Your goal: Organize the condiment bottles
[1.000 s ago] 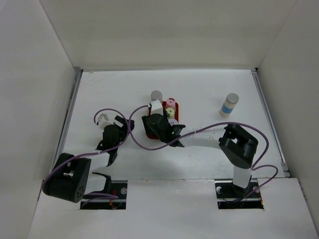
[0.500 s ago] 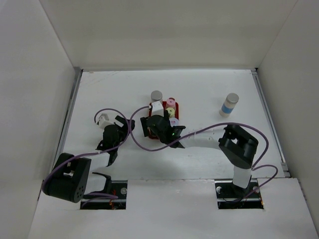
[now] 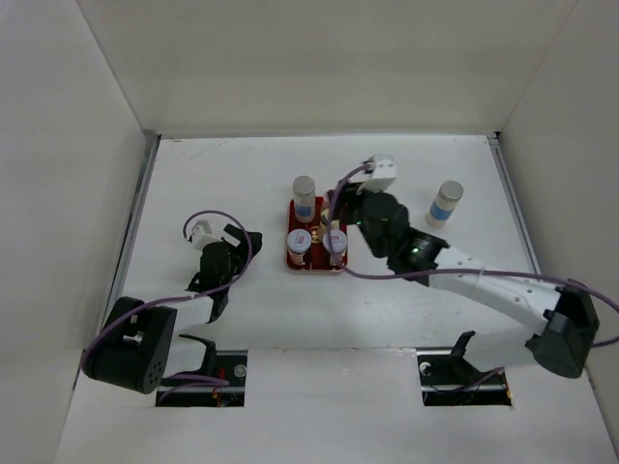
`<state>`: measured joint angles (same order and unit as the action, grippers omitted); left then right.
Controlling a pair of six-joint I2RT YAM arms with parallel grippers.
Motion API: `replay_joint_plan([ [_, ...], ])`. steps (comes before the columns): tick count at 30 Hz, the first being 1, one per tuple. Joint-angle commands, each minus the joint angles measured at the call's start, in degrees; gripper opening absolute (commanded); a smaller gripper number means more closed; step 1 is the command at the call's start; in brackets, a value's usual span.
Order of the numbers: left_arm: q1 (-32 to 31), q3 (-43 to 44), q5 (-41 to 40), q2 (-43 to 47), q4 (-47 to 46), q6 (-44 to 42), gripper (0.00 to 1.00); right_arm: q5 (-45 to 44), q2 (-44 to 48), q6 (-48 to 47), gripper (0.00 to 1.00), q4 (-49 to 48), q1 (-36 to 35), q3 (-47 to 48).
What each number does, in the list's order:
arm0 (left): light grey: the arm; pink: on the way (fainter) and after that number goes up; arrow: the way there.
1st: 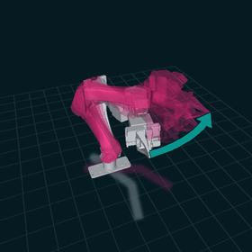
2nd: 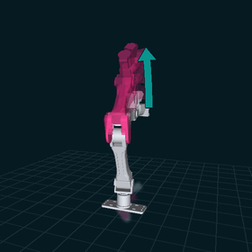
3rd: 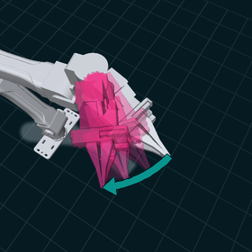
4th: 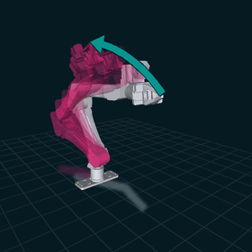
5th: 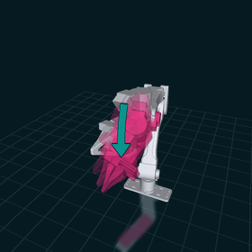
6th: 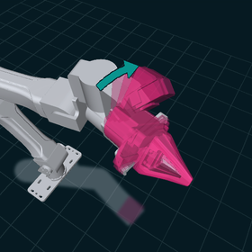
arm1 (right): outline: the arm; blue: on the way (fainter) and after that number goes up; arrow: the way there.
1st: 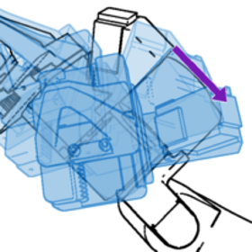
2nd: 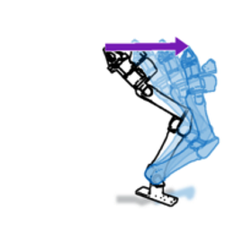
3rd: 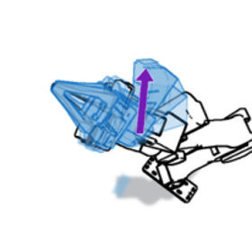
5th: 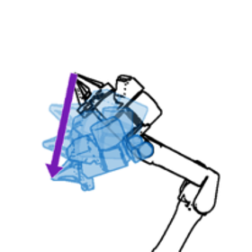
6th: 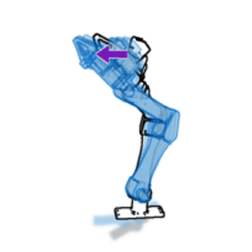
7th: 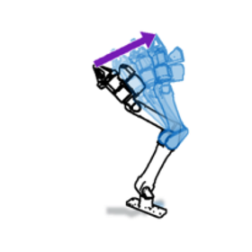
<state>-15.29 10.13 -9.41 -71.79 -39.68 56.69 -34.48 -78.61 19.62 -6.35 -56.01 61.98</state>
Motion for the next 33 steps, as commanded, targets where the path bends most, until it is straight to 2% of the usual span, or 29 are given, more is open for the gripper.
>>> replay_joint_plan([
  [1, -0.7, 1.2, 0.0, 0.8, -2.9, 0.3, 0.83, -5.1, 7.9, -1.5, 0.61, 3.4, 11.5, -5.2],
  [3, -0.9, 1.4, -0.2, -0.2, -2.9, 0.3, 0.83, -8.5, 11.3, -1.4, 0.57, 8.3, 18.9, -6.6],
  [5, -1.0, 1.6, 0.4, -0.6, -2.9, 0.4, 0.83, -9.8, 13.1, -1.9, 0.63, 11.7, 28.4, -8.1],
  [8, -1.4, 1.6, -0.3, -0.1, -2.9, 0.3, 0.83, -5.6, 11.4, -2.9, 0.91, 13.8, 39.6, -8.6],
  [10, -1.3, 1.6, 0.3, -0.5, -2.9, 0.3, 0.83, 0.8, 6.6, -2.6, 1.0, 13.6, 45.4, -7.3],
  [15, -1.4, 1.7, 0.1, -0.5, -2.9, 0.2, 0.83, 6.9, -1.1, -2.3, 1.0, 12.9, 48.5, -3.5],
  [19, -1.0, 1.9, 1.2, -0.9, -3.0, 0.2, 0.83, 7.7, -5.0, -2.1, 1.0, 11.3, 50.1, -2.5],
  [21, -1.4, 1.8, 0.6, -0.4, -3.0, 0.1, 0.83, 7.8, -5.8, -2.0, 0.96, 10.0, 50.3, -3.0],
  [24, -1.6, 2.2, 0.7, -1.6, -3.0, 0.1, 0.83, 7.9, -6.6, -2.2, 0.84, 7.2, 50.4, -3.9],
  [27, -1.8, 2.3, 0.7, -1.5, -3.1, 0.1, 0.83, 7.5, -6.3, -2.1, 0.66, 4.5, 50.2, -4.9],
  [29, -1.9, 2.2, 0.3, -1.4, -3.1, 0.0, 0.83, 6.4, -4.6, -3.1, 0.59, 2.0, 49.4, -6.0],
  [33, -2.0, 2.2, 0.4, -1.2, -3.2, 0.0, 0.83, 3.6, 3.0, -4.7, 0.54, -0.5, 43.2, -7.6],
])
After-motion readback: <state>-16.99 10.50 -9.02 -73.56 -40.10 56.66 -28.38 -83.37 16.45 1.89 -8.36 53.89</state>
